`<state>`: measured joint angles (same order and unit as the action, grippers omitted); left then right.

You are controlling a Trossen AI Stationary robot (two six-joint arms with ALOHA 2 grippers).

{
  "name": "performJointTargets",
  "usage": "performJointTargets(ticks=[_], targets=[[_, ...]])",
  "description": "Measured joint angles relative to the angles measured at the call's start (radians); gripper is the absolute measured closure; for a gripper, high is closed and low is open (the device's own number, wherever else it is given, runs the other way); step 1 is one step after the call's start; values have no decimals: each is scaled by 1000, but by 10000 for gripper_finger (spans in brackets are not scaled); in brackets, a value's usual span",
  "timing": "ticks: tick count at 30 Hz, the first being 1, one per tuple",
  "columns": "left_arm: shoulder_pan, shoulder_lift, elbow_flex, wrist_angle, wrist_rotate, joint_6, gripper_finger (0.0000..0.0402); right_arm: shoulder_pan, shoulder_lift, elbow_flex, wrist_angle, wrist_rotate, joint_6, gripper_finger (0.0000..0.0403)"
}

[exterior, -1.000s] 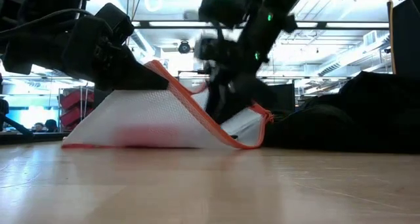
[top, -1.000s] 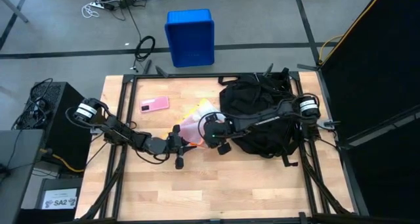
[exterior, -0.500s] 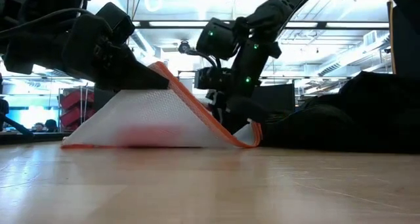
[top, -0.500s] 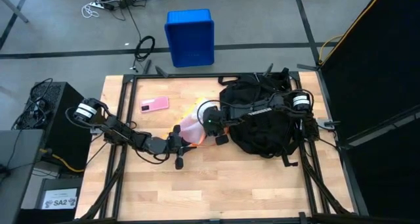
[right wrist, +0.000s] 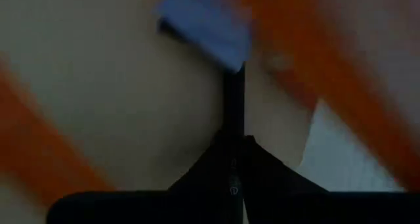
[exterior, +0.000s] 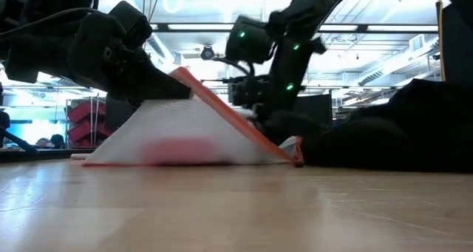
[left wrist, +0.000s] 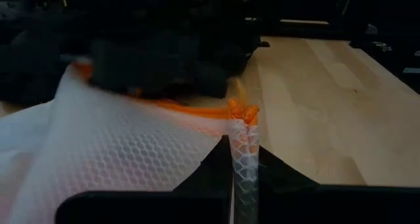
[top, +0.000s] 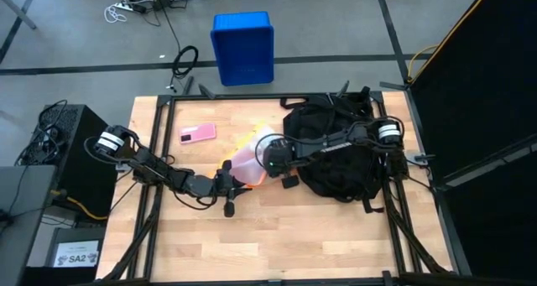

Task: Unpack backpack
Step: Remove the pen from the zip bag

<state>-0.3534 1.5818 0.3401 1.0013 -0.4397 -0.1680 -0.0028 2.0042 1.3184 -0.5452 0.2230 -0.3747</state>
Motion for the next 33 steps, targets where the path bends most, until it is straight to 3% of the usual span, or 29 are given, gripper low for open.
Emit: performJointTargets(ticks=[10,16,25,28,33], targets=[[0,0,0,-5,0,-1,402,155,-142,1,-94,80,139,402],[-2,0,0,-8,44,-28,402,125,-119,2,-48,69,162,394],[-3,0,0,-16,76,-53,402,-5,-35,2,-42,-106,102,275],[-3,0,0,-21,76,-53,402,-30,-1,4,-32,-118,98,239],[-3,0,0,-30,77,-53,402,-57,52,12,-20,-134,77,238]])
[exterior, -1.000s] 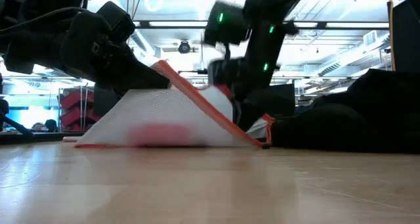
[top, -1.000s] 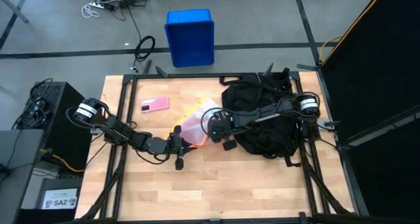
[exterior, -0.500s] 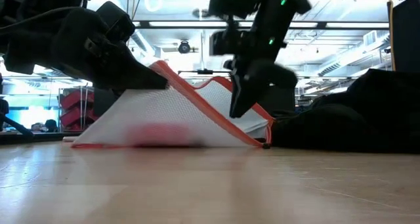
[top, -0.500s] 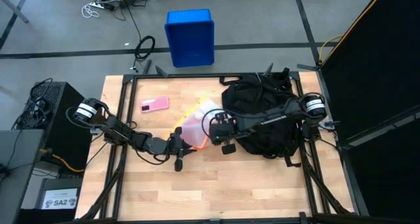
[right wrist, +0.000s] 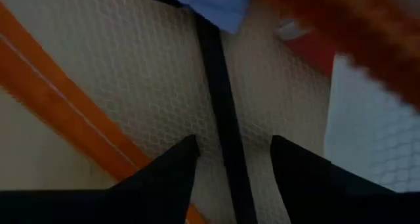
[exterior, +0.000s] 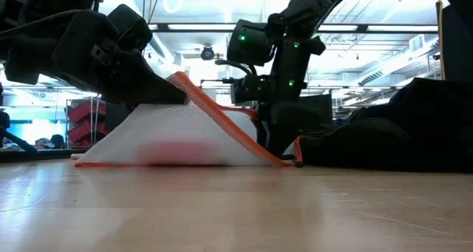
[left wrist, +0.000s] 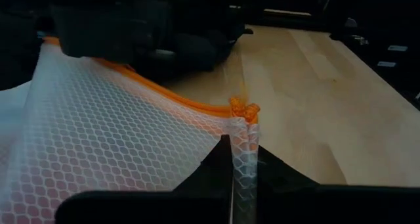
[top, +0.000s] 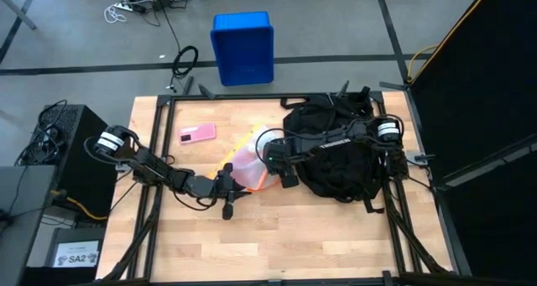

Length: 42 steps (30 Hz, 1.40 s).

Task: Unpack backpack
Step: Remove the pen from the zip bag

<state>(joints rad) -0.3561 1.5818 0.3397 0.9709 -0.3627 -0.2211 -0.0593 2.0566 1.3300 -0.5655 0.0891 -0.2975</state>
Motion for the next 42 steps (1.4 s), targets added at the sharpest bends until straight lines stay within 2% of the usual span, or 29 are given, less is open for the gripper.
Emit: performJointTargets(ticks=[2,6,7,10,15,21,29,36,42], targets=[[0,0,0,-3,3,0,402,-2,10,1,-1,-9,-6,269],[0,0,0,-6,6,0,402,0,15,1,-5,-41,-19,372],[0,0,0,-6,6,0,402,0,13,1,-6,-41,-18,385],[0,0,0,-6,6,0,402,8,2,-3,-7,-31,13,388],[0,0,0,-18,5,0,402,67,-52,-12,-24,69,103,398],[0,0,0,-25,6,-3,402,142,-147,-11,-19,52,260,401],[-34,0,0,-77,98,-46,402,224,-196,-11,-3,-3,409,402],[-71,0,0,-159,101,-67,402,337,-196,-10,-184,-30,542,402],[-71,0,0,-156,102,-63,402,442,-196,-10,-216,-32,604,403]])
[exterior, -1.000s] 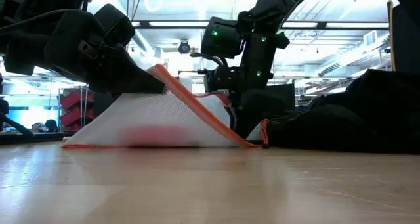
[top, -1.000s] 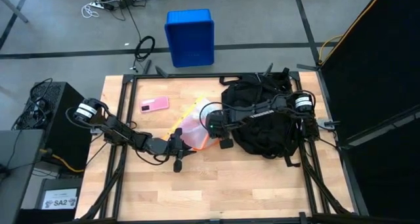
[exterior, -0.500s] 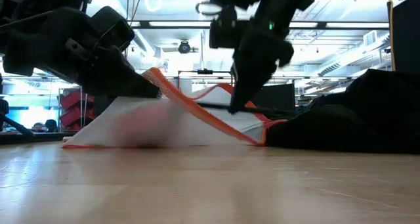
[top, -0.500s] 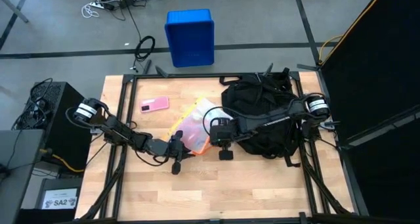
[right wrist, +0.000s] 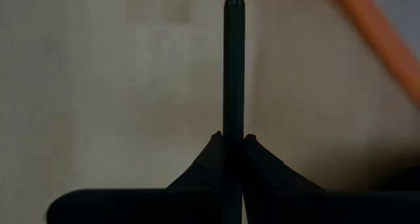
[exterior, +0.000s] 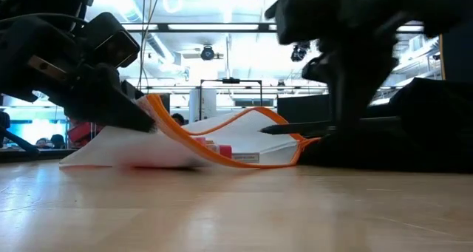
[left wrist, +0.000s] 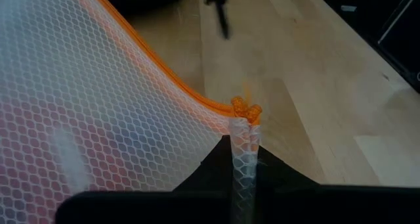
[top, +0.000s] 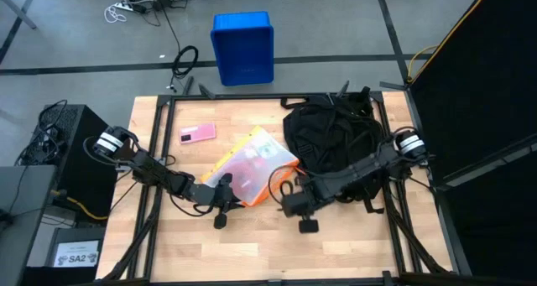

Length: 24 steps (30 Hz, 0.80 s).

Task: Unpack backpack
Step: Remove the pen from the zip bag, then remove the chocolate bar from the zip bag

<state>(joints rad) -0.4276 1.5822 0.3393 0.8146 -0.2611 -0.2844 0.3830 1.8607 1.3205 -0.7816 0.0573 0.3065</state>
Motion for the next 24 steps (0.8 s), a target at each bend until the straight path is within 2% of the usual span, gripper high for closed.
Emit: performJointTargets(ticks=[5,14,16,21,24], targets=[[0,0,0,3,0,-3,402,44,1,0,27,36,4,372],[0,0,0,53,31,-13,402,51,1,1,75,65,-39,247],[0,0,6,64,39,-9,402,40,2,1,109,112,-53,226],[-6,0,26,63,66,-7,402,-6,2,-16,241,348,-73,204],[-17,0,31,63,69,-7,402,-67,2,-45,322,370,-75,212]])
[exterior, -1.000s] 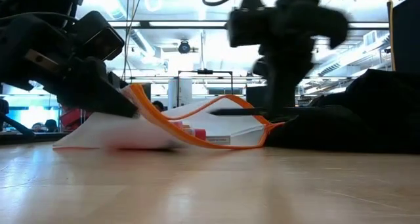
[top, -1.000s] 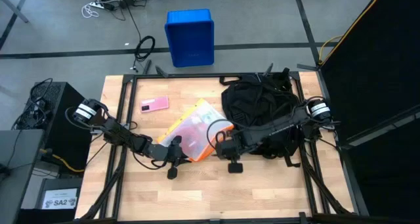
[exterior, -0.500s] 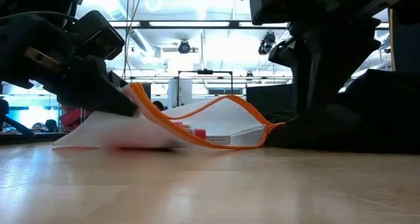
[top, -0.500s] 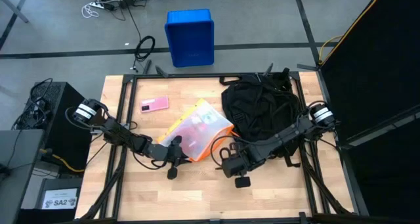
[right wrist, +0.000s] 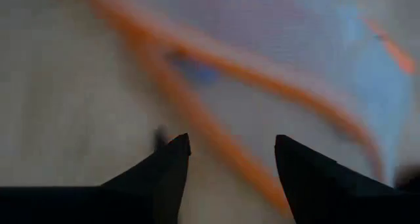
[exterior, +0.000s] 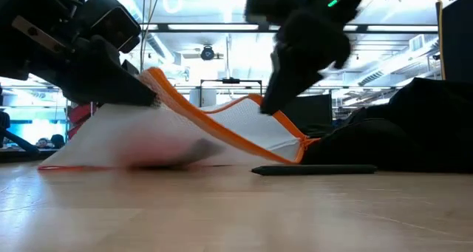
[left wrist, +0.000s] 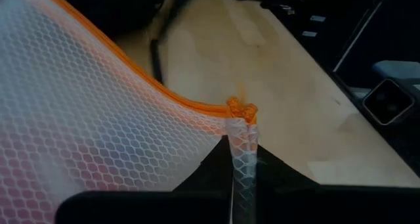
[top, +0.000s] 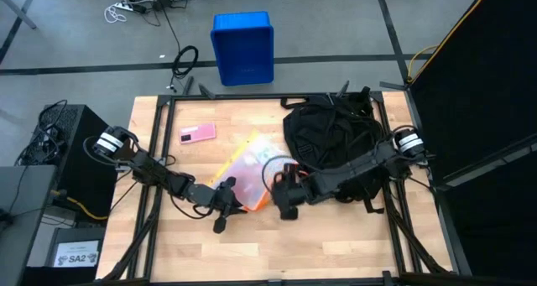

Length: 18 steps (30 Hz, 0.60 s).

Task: Unpack backpack
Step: Remove the chocolate bar from the zip bag

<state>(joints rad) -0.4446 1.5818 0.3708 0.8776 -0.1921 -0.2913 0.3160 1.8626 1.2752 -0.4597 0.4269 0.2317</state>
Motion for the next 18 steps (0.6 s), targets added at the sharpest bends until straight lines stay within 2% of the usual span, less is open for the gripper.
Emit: performJointTargets(ticks=[6,10,14,18], targets=[[-9,0,9,0,-4,2,402,-128,2,-112,265,-233,0,253],[-9,0,9,0,-21,2,402,-165,2,-177,461,-390,-34,268],[-8,0,9,0,-50,3,402,-142,2,-187,557,-405,-92,255],[-8,0,10,1,-59,3,402,-114,2,-187,605,-359,-130,220]])
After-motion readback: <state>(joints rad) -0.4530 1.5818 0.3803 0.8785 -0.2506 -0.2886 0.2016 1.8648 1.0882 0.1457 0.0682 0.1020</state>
